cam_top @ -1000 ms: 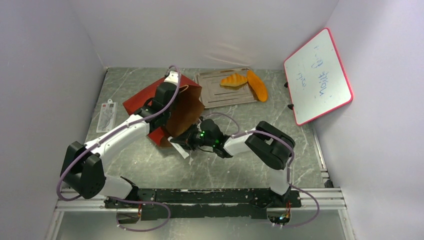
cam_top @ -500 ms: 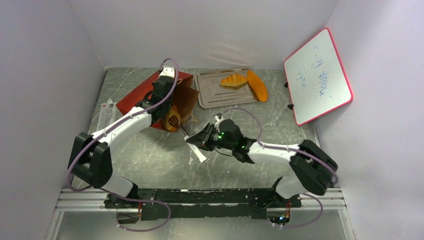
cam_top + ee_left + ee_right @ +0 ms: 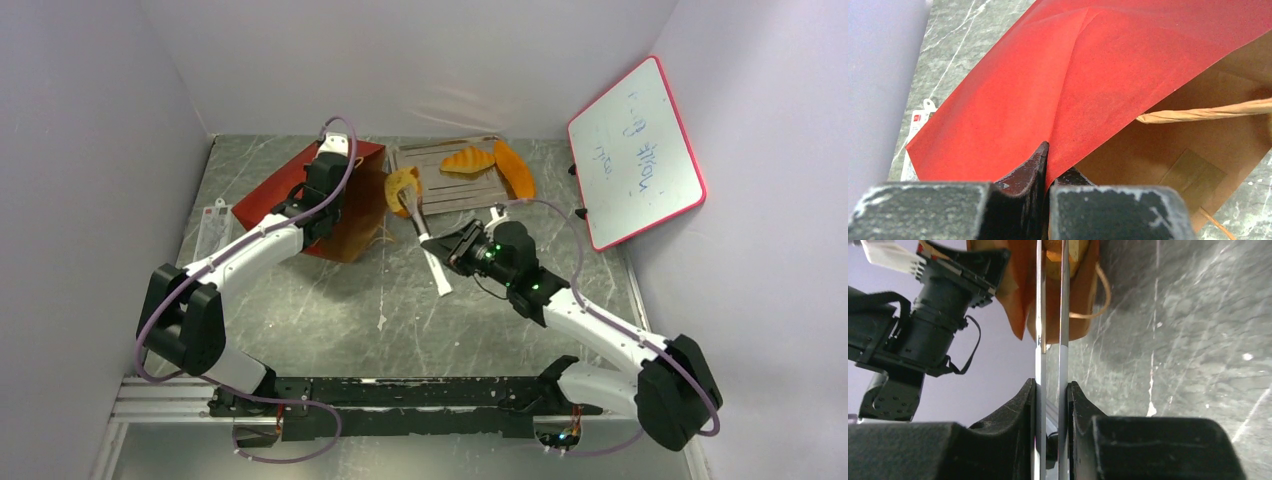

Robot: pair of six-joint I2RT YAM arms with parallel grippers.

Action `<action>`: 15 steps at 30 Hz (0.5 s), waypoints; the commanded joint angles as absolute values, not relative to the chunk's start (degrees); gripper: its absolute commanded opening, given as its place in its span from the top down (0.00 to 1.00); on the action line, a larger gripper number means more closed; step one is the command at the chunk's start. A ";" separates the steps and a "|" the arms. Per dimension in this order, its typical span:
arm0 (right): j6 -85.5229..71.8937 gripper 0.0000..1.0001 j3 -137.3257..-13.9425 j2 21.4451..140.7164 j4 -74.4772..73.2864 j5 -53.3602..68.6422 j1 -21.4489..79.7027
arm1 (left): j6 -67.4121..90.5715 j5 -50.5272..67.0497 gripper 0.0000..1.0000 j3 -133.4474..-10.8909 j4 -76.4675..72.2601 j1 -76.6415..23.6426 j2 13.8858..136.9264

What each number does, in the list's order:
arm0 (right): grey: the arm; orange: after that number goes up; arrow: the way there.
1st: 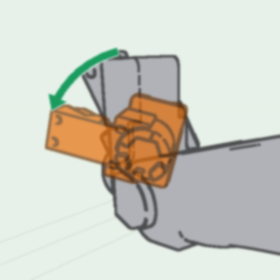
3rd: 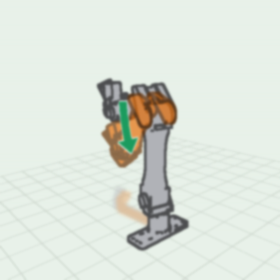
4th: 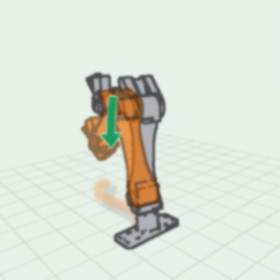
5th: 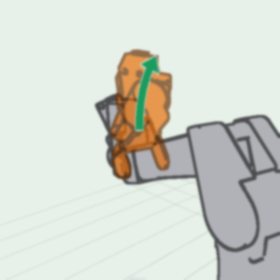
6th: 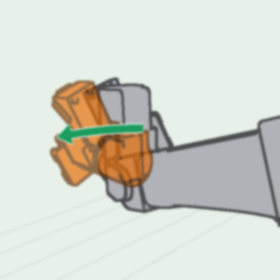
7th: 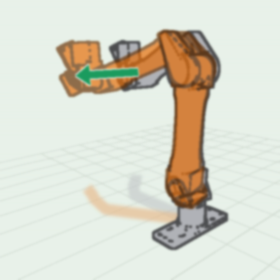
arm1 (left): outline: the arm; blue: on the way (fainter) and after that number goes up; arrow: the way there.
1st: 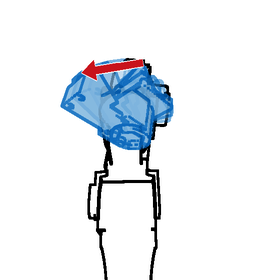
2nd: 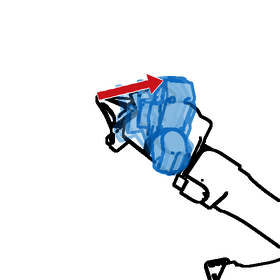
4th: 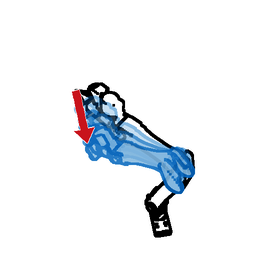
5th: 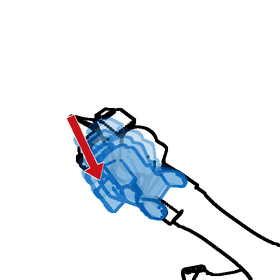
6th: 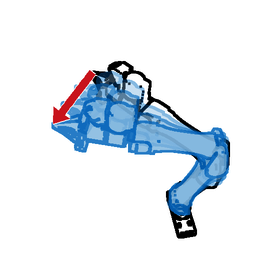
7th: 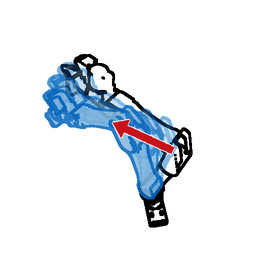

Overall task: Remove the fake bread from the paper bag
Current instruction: Take out the fake bread from the paper bag, then place the fake bread in the container.

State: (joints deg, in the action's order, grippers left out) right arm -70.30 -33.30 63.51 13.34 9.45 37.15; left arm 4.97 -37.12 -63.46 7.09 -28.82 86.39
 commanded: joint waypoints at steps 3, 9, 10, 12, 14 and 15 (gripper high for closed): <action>-67.34 1.00 -34.80 58.20 9.56 9.77 30.88 | 6.41 -37.95 0.93 -62.53 6.27 -27.00 87.79; -67.29 0.99 -33.91 57.68 10.57 10.91 22.25 | 6.86 -37.11 0.93 -61.81 5.86 -26.98 87.42; -67.51 0.99 -33.53 58.24 11.73 10.80 21.11 | 6.91 -37.02 0.93 -61.79 5.86 -26.98 87.16; -67.67 0.99 -32.92 60.11 14.78 10.30 19.10 | 6.96 -36.77 0.93 -61.79 5.97 -26.98 86.62; -68.46 0.98 -32.51 63.84 18.70 10.59 17.09 | 6.82 -36.42 0.93 -61.70 5.96 -26.98 86.00; -68.93 0.98 -32.51 65.69 20.67 10.83 16.18 | 6.74 -36.20 0.93 -61.66 6.03 -26.98 85.78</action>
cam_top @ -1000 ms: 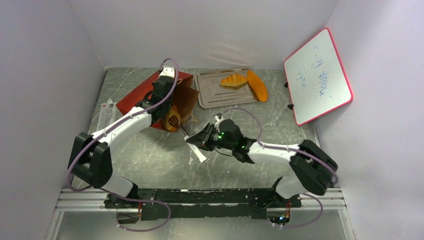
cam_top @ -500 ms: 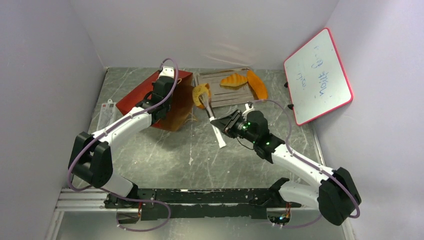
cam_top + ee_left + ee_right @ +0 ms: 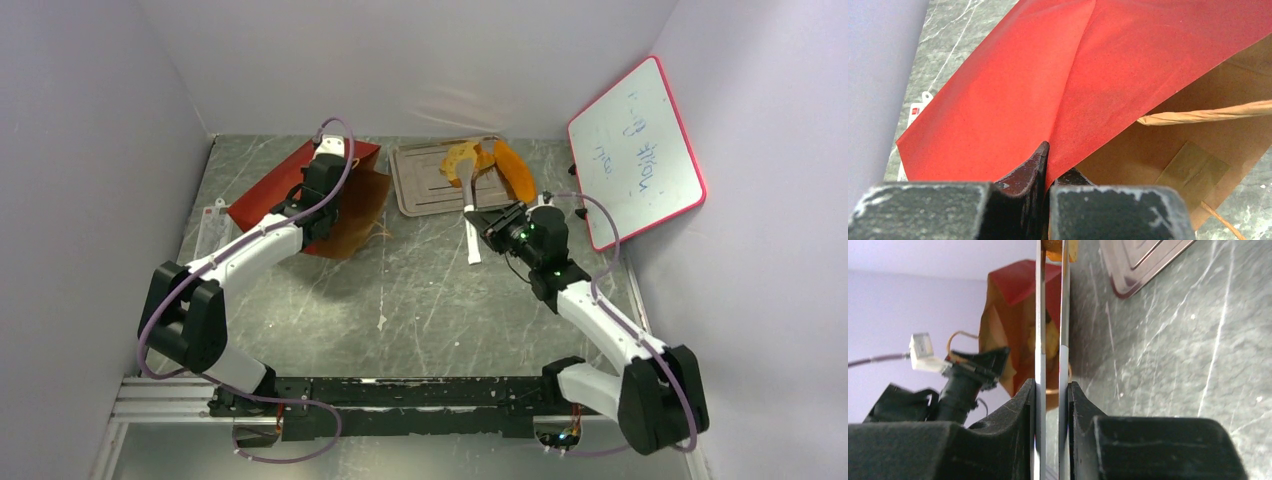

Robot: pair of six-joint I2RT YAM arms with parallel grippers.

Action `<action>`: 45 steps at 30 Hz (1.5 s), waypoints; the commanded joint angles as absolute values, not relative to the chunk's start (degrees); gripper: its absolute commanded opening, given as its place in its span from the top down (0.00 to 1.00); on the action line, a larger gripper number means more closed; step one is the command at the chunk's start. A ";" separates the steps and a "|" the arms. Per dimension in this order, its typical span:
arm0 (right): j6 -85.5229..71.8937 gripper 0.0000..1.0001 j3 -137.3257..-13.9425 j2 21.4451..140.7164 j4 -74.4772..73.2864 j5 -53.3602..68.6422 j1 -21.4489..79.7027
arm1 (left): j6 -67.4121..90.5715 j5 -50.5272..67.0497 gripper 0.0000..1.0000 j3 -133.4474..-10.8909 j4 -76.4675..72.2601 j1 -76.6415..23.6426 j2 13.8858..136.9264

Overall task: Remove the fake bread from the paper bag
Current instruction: Place the fake bread in the container.

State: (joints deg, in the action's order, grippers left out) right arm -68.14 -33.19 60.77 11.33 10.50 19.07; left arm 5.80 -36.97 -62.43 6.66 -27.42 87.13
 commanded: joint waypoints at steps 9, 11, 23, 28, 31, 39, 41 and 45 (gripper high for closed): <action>-73.24 0.97 -34.86 82.24 35.93 12.78 11.31 | 6.34 -34.89 0.93 -60.59 5.25 -27.68 84.03; -73.51 0.97 -36.07 84.47 37.61 13.12 10.46 | 6.35 -34.98 0.93 -60.56 5.31 -27.85 83.83; -77.85 0.93 -38.37 95.13 44.30 16.71 6.87 | 6.28 -35.38 0.93 -60.39 5.26 -28.73 83.59; -80.42 0.79 -38.02 100.15 48.84 20.02 5.43 | 6.07 -35.45 0.93 -60.56 5.24 -29.15 83.35; -80.15 0.66 -37.97 101.24 49.04 20.66 5.12 | 5.90 -35.51 0.93 -60.64 5.25 -29.35 83.04; -78.70 0.56 -36.47 99.85 47.11 20.89 4.66 | 5.77 -35.32 0.93 -60.55 5.13 -29.62 82.66; -78.33 0.56 -35.82 99.22 46.41 20.77 4.58 | 5.65 -35.36 0.93 -60.48 5.18 -29.65 82.54; -78.23 0.55 -34.42 97.67 45.81 20.97 4.09 | 5.54 -35.41 0.93 -60.46 5.01 -29.71 82.09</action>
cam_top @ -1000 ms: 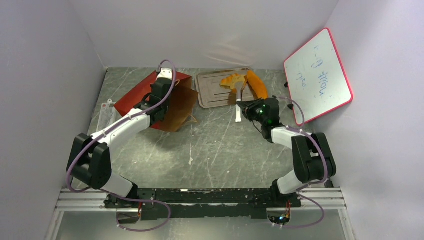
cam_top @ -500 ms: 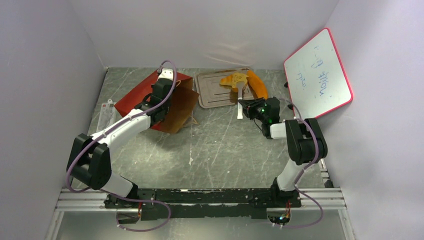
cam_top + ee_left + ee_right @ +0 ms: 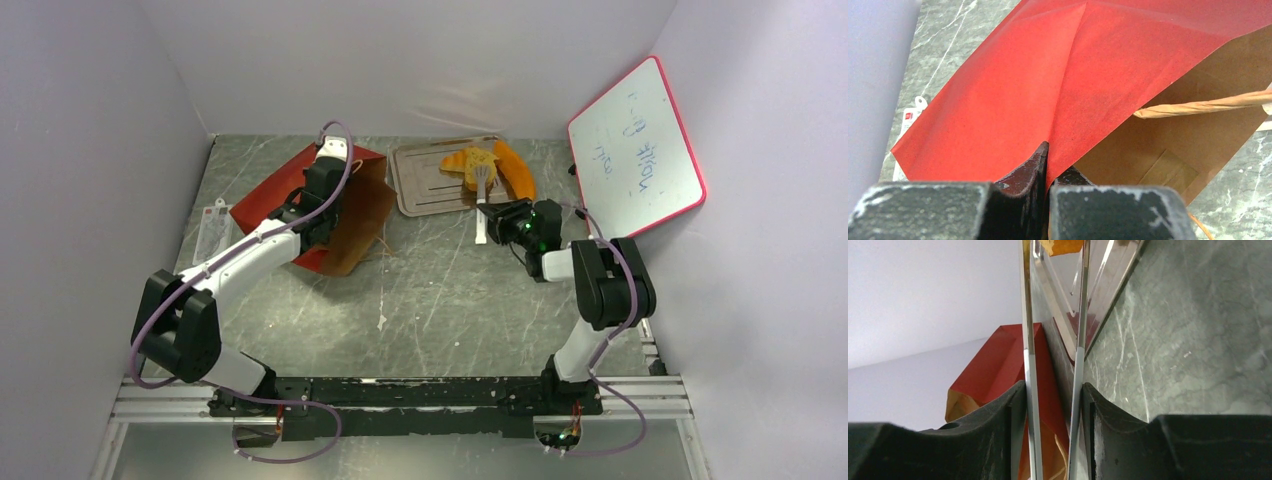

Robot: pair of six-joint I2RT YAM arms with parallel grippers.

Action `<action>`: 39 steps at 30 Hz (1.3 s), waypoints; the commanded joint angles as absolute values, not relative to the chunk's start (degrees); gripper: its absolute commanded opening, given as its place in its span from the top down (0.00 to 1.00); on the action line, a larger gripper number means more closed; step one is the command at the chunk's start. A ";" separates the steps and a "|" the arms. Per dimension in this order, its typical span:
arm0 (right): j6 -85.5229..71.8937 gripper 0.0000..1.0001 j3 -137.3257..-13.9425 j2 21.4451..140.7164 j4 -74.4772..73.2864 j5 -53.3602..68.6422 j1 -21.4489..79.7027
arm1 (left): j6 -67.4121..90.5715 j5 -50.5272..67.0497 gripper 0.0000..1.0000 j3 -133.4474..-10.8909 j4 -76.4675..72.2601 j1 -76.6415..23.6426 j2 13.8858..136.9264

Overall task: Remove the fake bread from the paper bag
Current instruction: Place the fake bread in the container.

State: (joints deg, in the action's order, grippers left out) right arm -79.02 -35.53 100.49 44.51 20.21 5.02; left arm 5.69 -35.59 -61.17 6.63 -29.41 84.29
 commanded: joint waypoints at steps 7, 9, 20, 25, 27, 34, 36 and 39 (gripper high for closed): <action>-77.20 0.55 -32.97 93.79 42.66 21.24 3.53 | 5.34 -35.32 0.93 -60.86 5.21 -29.71 81.91; -76.49 0.54 -32.89 92.55 41.07 21.21 3.35 | 5.29 -35.27 0.93 -60.95 5.32 -29.78 81.80; -74.35 0.54 -30.34 87.94 36.37 20.02 2.12 | 5.49 -35.43 0.93 -61.17 5.64 -30.14 81.26; -72.61 0.54 -29.97 84.99 32.24 18.37 1.94 | 5.12 -35.45 0.93 -61.26 5.73 -30.23 80.95; -72.35 0.54 -30.04 83.76 30.58 17.56 1.86 | 5.11 -35.40 0.93 -61.38 5.80 -30.23 81.01; -69.81 0.54 -30.78 78.24 26.49 16.42 1.82 | 4.61 -35.70 0.93 -61.61 5.86 -30.32 80.81; -68.08 0.54 -31.26 76.18 24.41 16.05 1.82 | 4.25 -35.66 0.93 -61.46 5.82 -30.32 80.59; -66.35 0.55 -31.68 72.88 22.09 16.59 2.00 | 3.20 -34.23 0.93 -60.55 5.15 -30.30 79.71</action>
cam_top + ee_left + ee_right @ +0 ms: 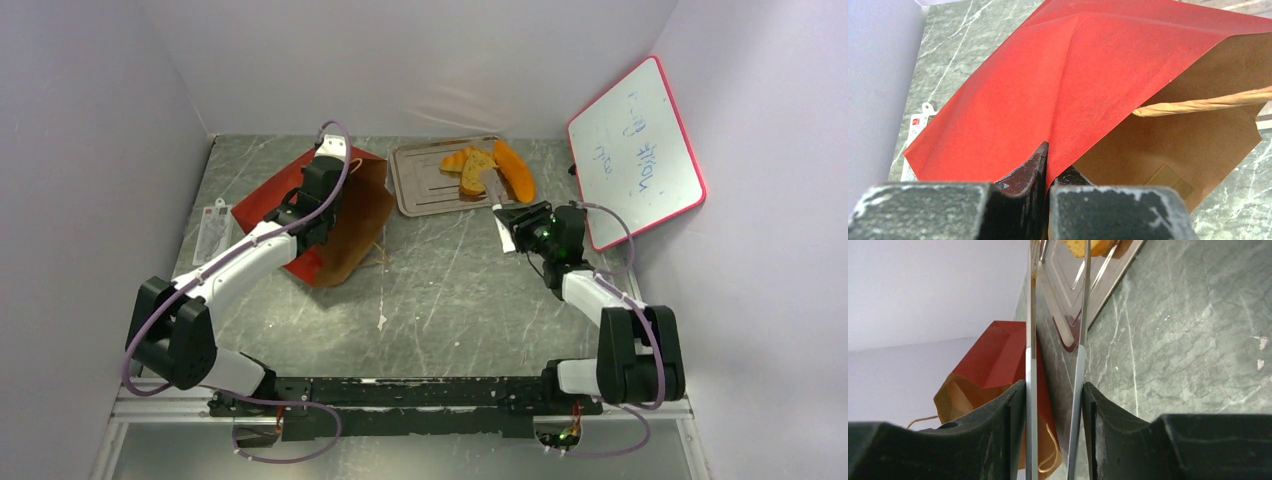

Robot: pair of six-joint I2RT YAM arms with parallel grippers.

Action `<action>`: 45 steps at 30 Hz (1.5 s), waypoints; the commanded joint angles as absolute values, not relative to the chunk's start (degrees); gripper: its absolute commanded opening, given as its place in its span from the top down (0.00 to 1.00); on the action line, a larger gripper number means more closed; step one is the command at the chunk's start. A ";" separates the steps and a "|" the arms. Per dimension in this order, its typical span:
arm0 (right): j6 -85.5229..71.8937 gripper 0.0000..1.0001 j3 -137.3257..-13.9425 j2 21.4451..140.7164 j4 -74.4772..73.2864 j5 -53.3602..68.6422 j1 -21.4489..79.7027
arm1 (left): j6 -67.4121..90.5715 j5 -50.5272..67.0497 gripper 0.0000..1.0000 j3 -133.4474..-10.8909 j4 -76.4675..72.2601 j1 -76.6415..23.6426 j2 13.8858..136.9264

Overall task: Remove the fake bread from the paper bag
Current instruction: Place the fake bread in the container, then take out the fake bread from the paper bag.

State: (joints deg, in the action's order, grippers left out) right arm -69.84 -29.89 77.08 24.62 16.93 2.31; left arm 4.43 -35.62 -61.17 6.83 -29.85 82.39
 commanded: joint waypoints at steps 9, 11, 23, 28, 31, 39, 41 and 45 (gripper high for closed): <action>-61.32 0.55 -35.76 62.27 12.28 17.09 8.56 | -0.19 -28.43 0.93 -56.73 2.00 -30.32 76.67; -61.02 0.55 -36.65 60.39 10.36 16.02 12.10 | -0.18 -27.98 0.93 -56.76 2.33 -30.32 76.71; -66.69 0.56 -35.56 62.11 12.77 10.32 37.86 | -0.70 -26.90 0.93 -58.60 3.91 -30.32 76.12; -67.87 0.56 -36.47 66.41 15.67 8.55 44.47 | -0.79 -27.14 0.93 -58.97 4.34 -30.31 75.95; -68.49 0.56 -37.05 68.80 17.23 8.32 46.46 | -0.91 -27.25 0.93 -58.89 4.22 -30.32 75.76; -71.95 0.56 -38.25 78.91 24.88 9.36 48.20 | -0.38 -26.91 0.93 -58.58 4.28 -30.32 74.84; -72.85 0.56 -39.48 82.02 26.81 9.74 48.17 | -0.27 -26.97 0.93 -58.46 4.39 -30.32 74.59; -75.46 0.56 -42.28 88.09 30.23 10.12 48.40 | 0.00 -26.75 0.93 -58.19 4.58 -30.32 74.16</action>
